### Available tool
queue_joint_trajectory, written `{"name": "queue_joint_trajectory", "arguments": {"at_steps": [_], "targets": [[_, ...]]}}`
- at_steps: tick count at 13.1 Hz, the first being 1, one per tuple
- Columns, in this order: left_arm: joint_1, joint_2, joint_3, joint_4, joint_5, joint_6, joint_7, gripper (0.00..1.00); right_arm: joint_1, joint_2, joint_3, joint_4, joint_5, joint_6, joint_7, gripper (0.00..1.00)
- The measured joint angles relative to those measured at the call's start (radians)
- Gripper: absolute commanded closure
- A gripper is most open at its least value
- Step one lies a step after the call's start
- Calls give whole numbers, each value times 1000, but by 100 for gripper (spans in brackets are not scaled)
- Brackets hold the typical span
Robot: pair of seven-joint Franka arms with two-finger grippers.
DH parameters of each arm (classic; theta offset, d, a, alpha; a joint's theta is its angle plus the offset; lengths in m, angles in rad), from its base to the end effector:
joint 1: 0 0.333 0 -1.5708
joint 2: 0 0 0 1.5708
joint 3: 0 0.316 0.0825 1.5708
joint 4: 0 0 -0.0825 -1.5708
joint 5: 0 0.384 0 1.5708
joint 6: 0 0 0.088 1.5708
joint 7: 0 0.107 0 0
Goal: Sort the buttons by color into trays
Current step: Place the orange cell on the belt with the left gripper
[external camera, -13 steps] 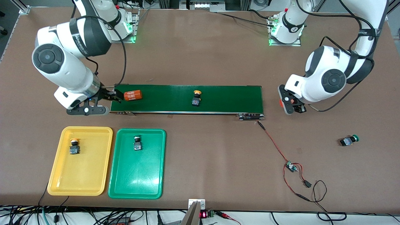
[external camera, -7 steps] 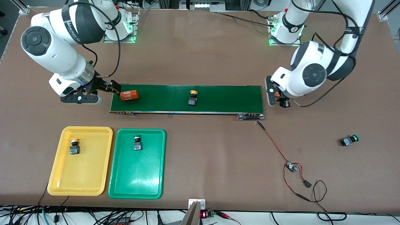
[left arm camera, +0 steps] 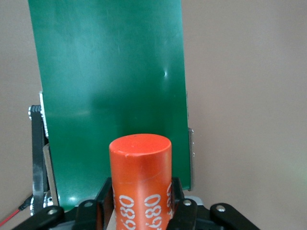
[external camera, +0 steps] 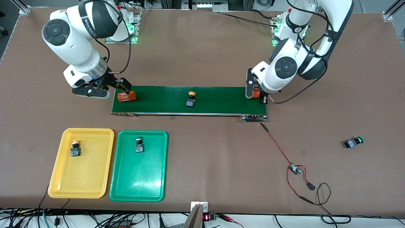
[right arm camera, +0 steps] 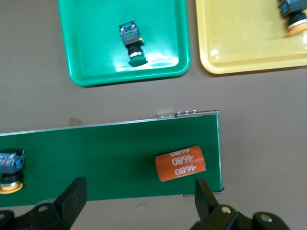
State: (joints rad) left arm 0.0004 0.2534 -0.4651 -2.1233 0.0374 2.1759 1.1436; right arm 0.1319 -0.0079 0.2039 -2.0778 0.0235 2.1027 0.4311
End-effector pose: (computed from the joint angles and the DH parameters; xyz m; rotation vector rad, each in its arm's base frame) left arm 0.4940 -0.2435 0.2903 2.0567 -2.1806 -0.2024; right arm 0.5171 0.1818 0.4341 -3.1072 0.1662 -0.0361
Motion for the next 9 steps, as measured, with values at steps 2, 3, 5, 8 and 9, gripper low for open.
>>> {"name": "queue_joint_trajectory", "arguments": {"at_steps": [2, 3, 5, 8, 9], "targets": [[1, 21, 2, -7, 0, 41, 5, 100, 13, 2, 12, -12, 0, 0, 1, 0], [1, 31, 2, -14, 0, 66, 6, 100, 16, 4, 16, -18, 0, 1, 2, 0], [0, 43, 2, -22, 0, 90, 8, 100, 16, 9, 19, -21, 0, 2, 3, 0], [-5, 46, -1, -26, 0, 103, 9, 100, 16, 14, 19, -21, 0, 4, 3, 0], [-7, 47, -1, -29, 0, 106, 10, 100, 16, 15, 20, -21, 0, 4, 9, 0]]}}
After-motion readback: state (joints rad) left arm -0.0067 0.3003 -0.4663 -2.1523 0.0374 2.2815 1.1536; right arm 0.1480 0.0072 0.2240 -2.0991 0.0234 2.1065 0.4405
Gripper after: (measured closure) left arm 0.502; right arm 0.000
